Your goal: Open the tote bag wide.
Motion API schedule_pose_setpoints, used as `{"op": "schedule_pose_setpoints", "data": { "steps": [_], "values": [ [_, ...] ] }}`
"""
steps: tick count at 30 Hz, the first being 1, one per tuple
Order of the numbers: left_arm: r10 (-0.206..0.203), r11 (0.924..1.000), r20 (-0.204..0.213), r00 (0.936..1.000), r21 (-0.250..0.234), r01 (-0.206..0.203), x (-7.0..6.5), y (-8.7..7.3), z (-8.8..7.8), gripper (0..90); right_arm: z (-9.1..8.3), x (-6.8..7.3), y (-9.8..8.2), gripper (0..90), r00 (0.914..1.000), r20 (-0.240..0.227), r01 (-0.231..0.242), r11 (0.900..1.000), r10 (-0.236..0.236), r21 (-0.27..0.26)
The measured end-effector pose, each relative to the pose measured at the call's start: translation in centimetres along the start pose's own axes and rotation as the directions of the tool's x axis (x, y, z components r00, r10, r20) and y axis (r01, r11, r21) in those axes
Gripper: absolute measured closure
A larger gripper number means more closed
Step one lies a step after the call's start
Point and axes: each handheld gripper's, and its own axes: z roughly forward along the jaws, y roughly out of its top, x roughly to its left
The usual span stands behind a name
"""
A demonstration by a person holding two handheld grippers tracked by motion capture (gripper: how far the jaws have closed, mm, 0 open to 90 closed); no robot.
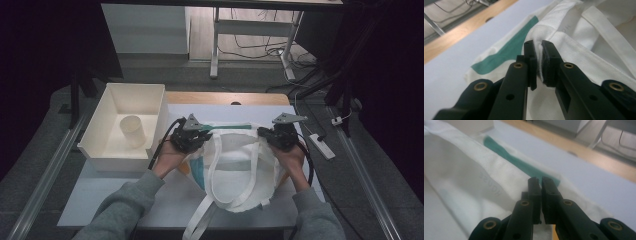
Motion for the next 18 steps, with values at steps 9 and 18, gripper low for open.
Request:
{"op": "schedule_pose_setpoints", "data": {
  "steps": [9, 18],
  "values": [
    [0.002, 0.9934, 0.008, 1.0000, 0.114, -0.003, -0.2, -1.0, 4.0, 81.9, 5.2, -0.6, -3.8, 86.4, 0.9996, 0.000, -0.026, 0.981, 0.026, 0.191],
    [0.004, 0.9986, 0.044, 0.9990, 0.053, -0.006, -0.2, -0.9, 1.5, 67.1, 5.2, -0.6, -4.0, 86.2, 0.9993, -0.001, -0.036, 0.982, 0.036, 0.185]
  ]
}}
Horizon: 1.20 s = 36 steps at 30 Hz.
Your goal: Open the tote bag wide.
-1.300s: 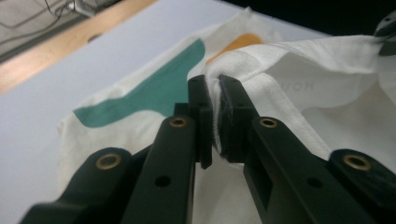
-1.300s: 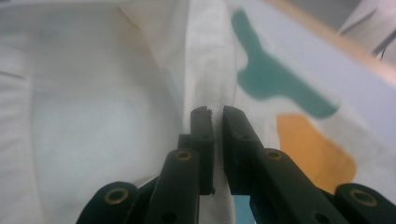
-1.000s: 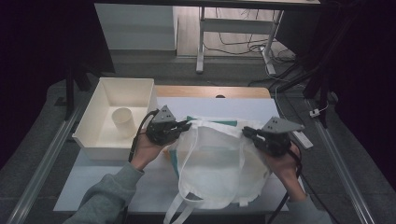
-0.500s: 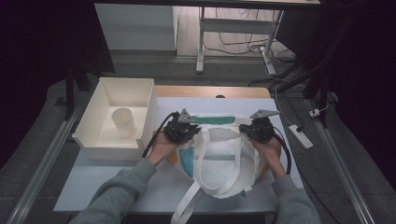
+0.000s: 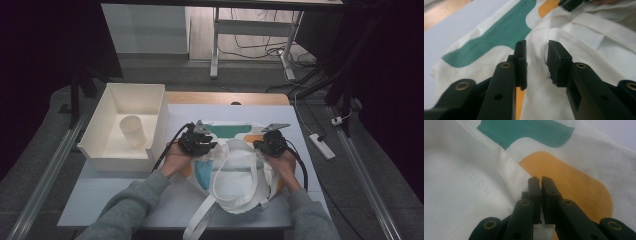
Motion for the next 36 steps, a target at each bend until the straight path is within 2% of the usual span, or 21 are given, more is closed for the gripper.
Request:
{"op": "schedule_pose_setpoints", "data": {
  "steps": [3, 4, 6, 9, 10, 11, 12, 13, 16, 17, 18, 19, 20, 21, 23, 24, 26, 27, 31, 34, 36],
  "values": [
    [0.012, 0.9993, 0.008, 0.9999, -0.036, -0.012, -0.5, 0.2, -2.1, 60.1, -0.3, 0.0, 0.1, 83.6, 1.0000, -0.002, 0.009, 1.000, -0.009, -0.012],
    [0.018, 0.9987, 0.007, 0.9998, -0.047, -0.017, -0.7, 0.3, -2.8, 56.9, -1.3, 0.2, 0.4, 71.4, 0.9998, 0.003, 0.019, 0.999, -0.019, -0.050],
    [0.017, 0.9969, 0.014, 0.9998, -0.077, -0.016, -1.2, 0.3, -4.2, 53.4, -3.1, 0.5, 0.9, 60.3, 0.9996, -0.024, 0.011, 0.994, -0.014, -0.110],
    [0.033, 0.9968, 0.017, 0.9993, -0.073, -0.031, -1.6, 0.0, -4.9, 50.4, -5.2, 1.3, 1.4, 54.5, 0.9987, -0.028, 0.038, 0.986, -0.043, -0.165],
    [0.039, 0.9969, 0.014, 0.9991, -0.069, -0.038, -1.8, -0.3, -5.1, 50.4, -7.1, 2.5, 1.6, 51.5, 0.9938, -0.075, 0.067, 0.979, -0.083, -0.195],
    [0.039, 0.9972, 0.016, 0.9991, -0.065, -0.038, -1.9, -0.6, -5.3, 50.4, -7.1, 2.5, 1.6, 51.5, 0.9938, -0.075, 0.067, 0.979, -0.083, -0.195],
    [0.034, 0.9975, 0.022, 0.9992, -0.063, -0.033, -1.9, -0.8, -5.5, 50.2, -7.9, 3.2, 1.7, 50.7, 0.9883, -0.112, 0.079, 0.978, -0.103, -0.195],
    [0.025, 0.9977, 0.026, 0.9994, -0.063, -0.023, -1.9, -1.0, -5.7, 49.4, -8.9, 4.7, 1.4, 48.6, 0.9699, -0.196, 0.110, 0.977, -0.145, -0.181],
    [0.012, 0.9983, 0.047, 0.9988, -0.058, -0.010, -1.9, -1.3, -5.7, 48.6, -9.6, 7.1, 0.8, 47.0, 0.9364, -0.292, 0.149, 0.974, -0.196, -0.173],
    [0.017, 0.9986, 0.050, 0.9986, -0.051, -0.014, -2.0, -1.4, -5.7, 48.1, -9.8, 7.8, 0.6, 46.5, 0.9268, -0.314, 0.160, 0.973, -0.206, -0.166],
    [0.018, 0.9987, 0.046, 0.9988, -0.048, -0.015, -2.0, -1.5, -5.7, 48.1, -9.8, 7.8, 0.6, 46.5, 0.9268, -0.314, 0.160, 0.973, -0.206, -0.166],
    [0.020, 0.9988, 0.048, 0.9986, -0.046, -0.017, -2.1, -1.6, -5.7, 47.5, -9.9, 9.2, 0.1, 45.1, 0.9105, -0.347, 0.187, 0.973, -0.224, -0.138],
    [0.019, 0.9988, 0.049, 0.9986, -0.046, -0.017, -2.1, -1.7, -5.7, 47.5, -9.9, 9.2, 0.1, 45.1, 0.9105, -0.347, 0.187, 0.973, -0.224, -0.138],
    [0.017, 0.9987, 0.042, 0.9990, -0.049, -0.015, -2.1, -1.7, -5.8, 46.8, -10.0, 10.4, -0.5, 45.0, 0.8925, -0.382, 0.209, 0.970, -0.240, -0.121],
    [0.006, 0.9985, 0.045, 0.9990, -0.055, -0.004, -2.0, -1.8, -5.9, 46.7, -10.0, 11.5, -1.1, 45.0, 0.8682, -0.430, 0.220, 0.969, -0.248, -0.116],
    [0.004, 0.9986, 0.049, 0.9988, -0.053, -0.002, -1.9, -1.9, -6.0, 46.7, -10.0, 11.5, -1.1, 45.0, 0.8682, -0.430, 0.220, 0.969, -0.248, -0.116],
    [0.000, 0.9987, 0.049, 0.9988, -0.051, 0.003, -1.9, -2.1, -6.0, 46.1, -10.2, 13.1, -2.0, 44.9, 0.8410, -0.461, 0.261, 0.959, -0.283, -0.113],
    [-0.002, 0.9988, 0.048, 0.9988, -0.049, 0.005, -1.9, -2.1, -6.0, 46.1, -10.2, 13.1, -2.0, 44.9, 0.8410, -0.461, 0.261, 0.959, -0.283, -0.113],
    [-0.009, 0.9991, 0.056, 0.9984, -0.040, 0.011, -1.8, -2.4, -5.9, 45.6, -10.1, 14.4, -2.9, 44.8, 0.8157, -0.488, 0.304, 0.948, -0.311, -0.097],
    [-0.010, 0.9992, 0.055, 0.9984, -0.038, 0.012, -1.8, -2.5, -5.8, 45.4, -9.4, 14.8, -3.4, 47.6, 0.8139, -0.488, 0.325, 0.943, -0.315, -0.067],
    [-0.009, 0.9992, 0.057, 0.9984, -0.038, 0.011, -1.8, -2.5, -5.9, 45.1, -8.9, 14.8, -3.6, 58.6, 0.8113, -0.487, 0.341, 0.939, -0.323, -0.054]
  ]
}}
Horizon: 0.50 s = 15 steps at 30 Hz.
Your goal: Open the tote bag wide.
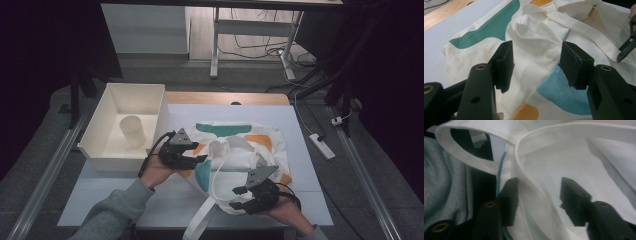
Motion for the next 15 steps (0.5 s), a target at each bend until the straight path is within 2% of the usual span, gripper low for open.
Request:
{"op": "schedule_pose_setpoints", "data": {
  "steps": [5, 8, 11, 12, 15],
  "values": [
    [0.006, 1.0000, 0.006, 1.0000, 0.000, -0.006, 0.0, -0.1, -0.1, 45.1, 0.2, 0.0, -0.1, 80.4, 0.9987, 0.025, 0.043, 0.998, -0.044, 0.035],
    [0.004, 1.0000, 0.010, 0.9999, -0.002, -0.004, 0.0, -0.1, -0.1, 45.1, -0.2, 0.1, 0.2, 82.6, 0.9968, 0.055, 0.057, 0.998, -0.058, 0.019],
    [0.003, 1.0000, 0.012, 0.9999, -0.009, -0.003, 0.0, 0.0, -0.1, 45.2, -1.0, -0.1, 0.6, 83.0, 0.9919, 0.109, 0.068, 0.998, -0.066, -0.017],
    [0.003, 1.0000, 0.012, 0.9999, -0.009, -0.003, 0.0, 0.0, -0.1, 45.1, -1.7, -0.5, 0.9, 83.1, 0.9855, 0.159, 0.068, 0.997, -0.060, -0.047],
    [0.001, 1.0000, 0.014, 0.9999, -0.003, -0.001, 0.1, 0.0, 0.0, 45.2, -2.6, -1.2, 1.2, 83.1, 0.9778, 0.206, 0.057, 0.995, -0.040, -0.081]
  ]
}}
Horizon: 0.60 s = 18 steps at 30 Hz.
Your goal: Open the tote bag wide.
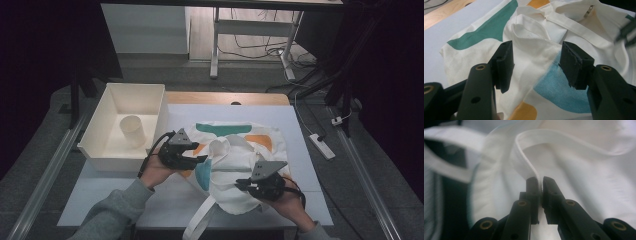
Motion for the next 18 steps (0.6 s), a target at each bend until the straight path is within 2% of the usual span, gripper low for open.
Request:
{"op": "schedule_pose_setpoints", "data": {
  "steps": [2, 3, 8, 9, 12, 13, 16, 18],
  "values": [
    [-0.003, 1.0000, -0.001, 1.0000, -0.004, 0.003, 0.0, 0.0, 0.0, 45.1, -0.9, -1.5, 0.4, 83.1, 0.9972, 0.067, -0.029, 0.999, 0.032, -0.044],
    [-0.002, 1.0000, -0.002, 1.0000, -0.005, 0.002, 0.0, 0.0, -0.1, 45.1, -0.9, -1.5, 0.4, 83.1, 0.9972, 0.067, -0.029, 0.999, 0.032, -0.044],
    [-0.004, 1.0000, 0.000, 1.0000, -0.007, 0.004, 0.1, 0.0, -0.1, 45.1, -1.5, -4.1, 0.7, 83.1, 0.9860, 0.144, -0.074, 0.994, 0.084, -0.076],
    [-0.003, 1.0000, 0.000, 1.0000, -0.006, 0.003, 0.1, 0.0, -0.1, 45.1, -1.5, -5.2, 0.8, 83.1, 0.9797, 0.170, -0.094, 0.993, 0.106, -0.078],
    [-0.007, 1.0000, 0.001, 1.0000, -0.003, 0.007, 0.2, 0.0, 0.0, 45.0, -1.7, -7.0, 1.0, 83.1, 0.9657, 0.227, -0.106, 0.990, 0.125, -0.095],
    [-0.010, 0.9999, 0.003, 0.9999, -0.004, 0.010, 0.3, 0.0, 0.0, 45.0, -1.7, -7.0, 1.0, 83.1, 0.9657, 0.227, -0.106, 0.990, 0.125, -0.095],
    [-0.011, 0.9999, 0.004, 0.9999, -0.004, 0.011, 0.4, 0.0, 0.0, 45.0, -1.8, -9.5, 1.4, 83.1, 0.9488, 0.260, -0.145, 0.979, 0.179, -0.145],
    [-0.013, 0.9999, 0.003, 0.9999, -0.006, 0.013, 0.5, -0.1, 0.1, 45.0, -1.7, -11.0, 1.7, 83.2, 0.9325, 0.302, -0.160, 0.976, 0.198, -0.146]
  ]
}}
